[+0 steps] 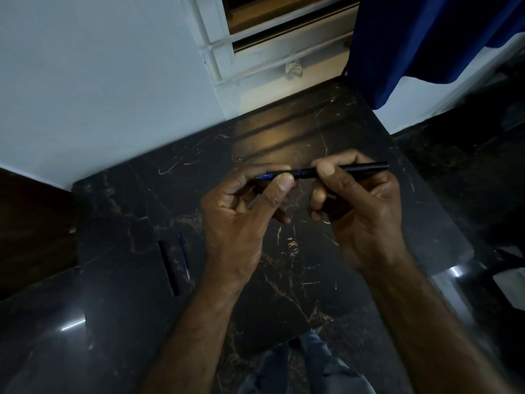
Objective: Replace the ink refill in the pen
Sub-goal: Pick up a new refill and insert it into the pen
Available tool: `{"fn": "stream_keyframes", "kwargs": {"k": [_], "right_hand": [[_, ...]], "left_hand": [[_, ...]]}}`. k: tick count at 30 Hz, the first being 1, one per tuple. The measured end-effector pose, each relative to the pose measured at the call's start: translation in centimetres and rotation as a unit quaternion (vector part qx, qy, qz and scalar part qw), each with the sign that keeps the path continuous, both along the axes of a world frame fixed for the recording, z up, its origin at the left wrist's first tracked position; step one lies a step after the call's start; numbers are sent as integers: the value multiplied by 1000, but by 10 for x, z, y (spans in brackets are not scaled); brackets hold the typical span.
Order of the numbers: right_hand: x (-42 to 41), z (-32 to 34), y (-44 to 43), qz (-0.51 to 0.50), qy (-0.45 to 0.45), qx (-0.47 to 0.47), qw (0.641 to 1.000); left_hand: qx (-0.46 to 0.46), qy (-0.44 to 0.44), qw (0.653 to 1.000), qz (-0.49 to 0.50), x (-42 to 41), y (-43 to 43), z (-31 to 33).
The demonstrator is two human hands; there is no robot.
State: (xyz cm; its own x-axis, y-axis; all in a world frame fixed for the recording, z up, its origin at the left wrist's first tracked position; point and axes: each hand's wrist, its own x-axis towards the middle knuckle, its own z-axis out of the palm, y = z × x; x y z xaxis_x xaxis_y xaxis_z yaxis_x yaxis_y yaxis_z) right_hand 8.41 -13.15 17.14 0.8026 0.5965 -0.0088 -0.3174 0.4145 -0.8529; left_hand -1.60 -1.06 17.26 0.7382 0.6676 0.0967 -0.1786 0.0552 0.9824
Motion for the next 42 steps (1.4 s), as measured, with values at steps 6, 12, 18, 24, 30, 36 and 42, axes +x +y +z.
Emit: {"fn": "stream_keyframes", "kwargs": {"k": [6, 12, 18, 24, 30, 36, 42], "right_hand": [[0, 1, 5, -41, -3, -38, 998], [0, 2, -5, 31, -31, 1, 999], [-3, 2, 5, -36, -32, -28, 998], [1, 4, -2, 8, -46, -5, 999], [-2, 5, 9, -67, -35, -45, 996], [-2, 3, 2, -19, -6, 0, 1000], [0, 3, 7, -37, -16, -20, 999]], "left_hand": [[-22, 11, 1000, -5, -7, -9, -6], [-58, -2, 998, 13, -6, 2, -3], [-20, -8, 1000, -5, -2, 6, 1], [1, -9, 1000, -16, -1, 9, 3], [7, -9, 1000, -20, 0, 9, 5], [8, -15, 1000, -14, 2, 14, 6], [29, -11, 999, -24, -1, 16, 7]]}}
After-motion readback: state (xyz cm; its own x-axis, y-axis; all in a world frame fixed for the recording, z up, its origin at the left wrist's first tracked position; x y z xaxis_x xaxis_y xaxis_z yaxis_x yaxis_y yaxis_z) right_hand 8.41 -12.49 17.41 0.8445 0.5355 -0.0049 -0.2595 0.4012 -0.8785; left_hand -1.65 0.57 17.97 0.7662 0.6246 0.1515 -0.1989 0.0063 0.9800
